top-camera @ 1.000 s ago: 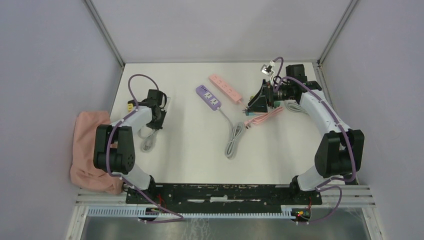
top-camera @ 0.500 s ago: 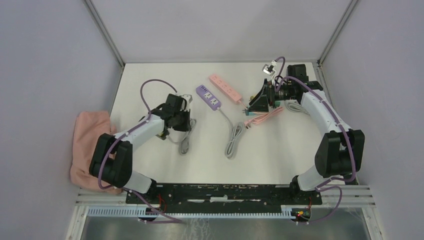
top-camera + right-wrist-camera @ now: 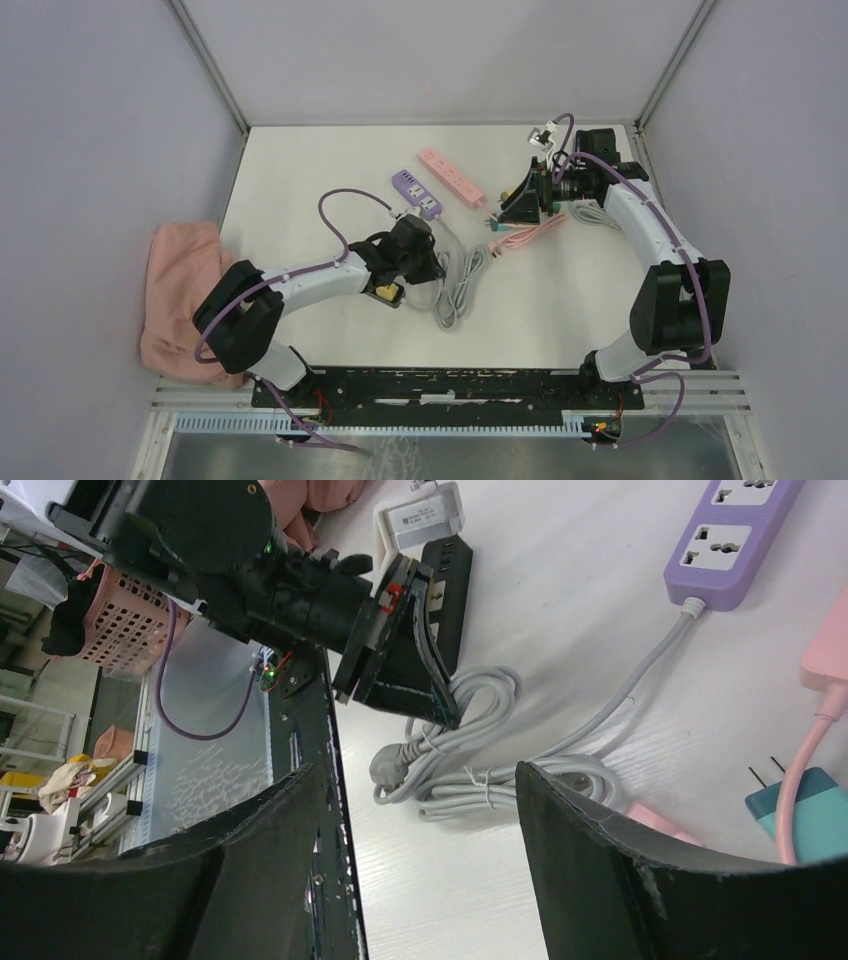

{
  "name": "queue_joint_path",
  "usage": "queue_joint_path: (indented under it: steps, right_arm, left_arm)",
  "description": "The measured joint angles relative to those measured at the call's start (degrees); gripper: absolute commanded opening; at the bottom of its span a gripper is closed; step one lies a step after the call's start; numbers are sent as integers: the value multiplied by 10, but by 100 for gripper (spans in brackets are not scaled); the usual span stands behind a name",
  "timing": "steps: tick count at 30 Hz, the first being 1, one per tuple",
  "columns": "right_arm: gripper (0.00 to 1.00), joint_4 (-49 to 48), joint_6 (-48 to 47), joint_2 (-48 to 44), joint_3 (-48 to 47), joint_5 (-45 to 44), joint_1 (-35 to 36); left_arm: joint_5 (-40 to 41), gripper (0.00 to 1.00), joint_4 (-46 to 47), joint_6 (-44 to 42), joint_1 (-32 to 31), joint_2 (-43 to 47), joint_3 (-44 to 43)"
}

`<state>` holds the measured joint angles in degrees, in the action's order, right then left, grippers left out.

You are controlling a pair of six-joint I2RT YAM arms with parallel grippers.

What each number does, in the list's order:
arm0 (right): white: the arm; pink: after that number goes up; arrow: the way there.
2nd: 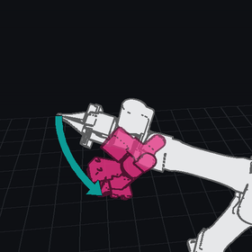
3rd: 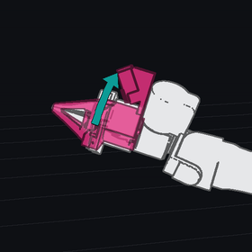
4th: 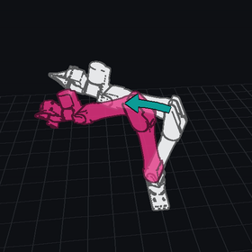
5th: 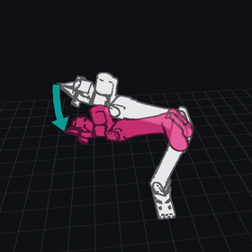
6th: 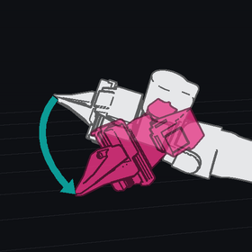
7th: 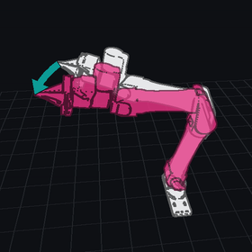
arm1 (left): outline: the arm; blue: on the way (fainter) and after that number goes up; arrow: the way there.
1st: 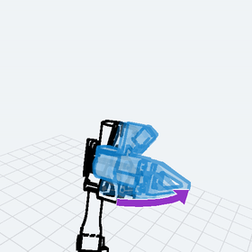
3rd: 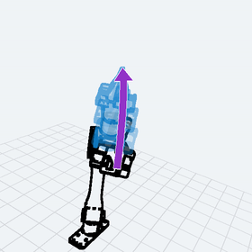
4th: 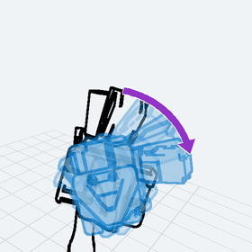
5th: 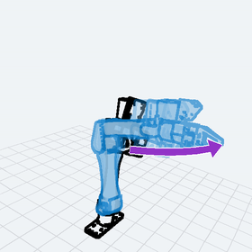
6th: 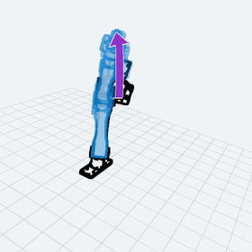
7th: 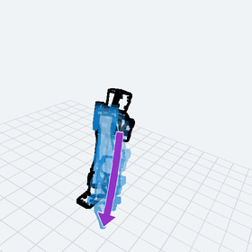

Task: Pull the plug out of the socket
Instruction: Move the socket to the center of the board.

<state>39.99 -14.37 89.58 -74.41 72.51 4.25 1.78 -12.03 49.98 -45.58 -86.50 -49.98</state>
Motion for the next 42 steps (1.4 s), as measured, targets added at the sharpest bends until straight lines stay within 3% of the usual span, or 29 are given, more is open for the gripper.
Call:
queue_joint_path:
  steps: [5,12,16,21,31,37,42]
  right_arm:
    - [76,7,-9,0,0,-1,-7]
    - [76,30,-32,3,0,-2,-23]
    - [76,45,-45,5,0,-5,-30]
    - [76,64,-68,6,-2,-9,-33]
    - [77,95,-120,6,-3,-20,-36]
    - [77,143,-193,6,-4,-19,-36]
    - [77,181,-263,6,-4,-13,-36]
  left_arm:
    - [-18,20,49,57,-36,-53,-21]
    - [-76,64,140,90,-63,-108,-45]
    - [-121,77,214,90,-68,-111,-40]
    - [-163,80,292,61,-70,-99,-12]
    - [-230,84,327,-94,-70,17,30]
    - [-238,83,331,-184,-70,64,53]
    - [-199,85,308,-260,-70,103,74]
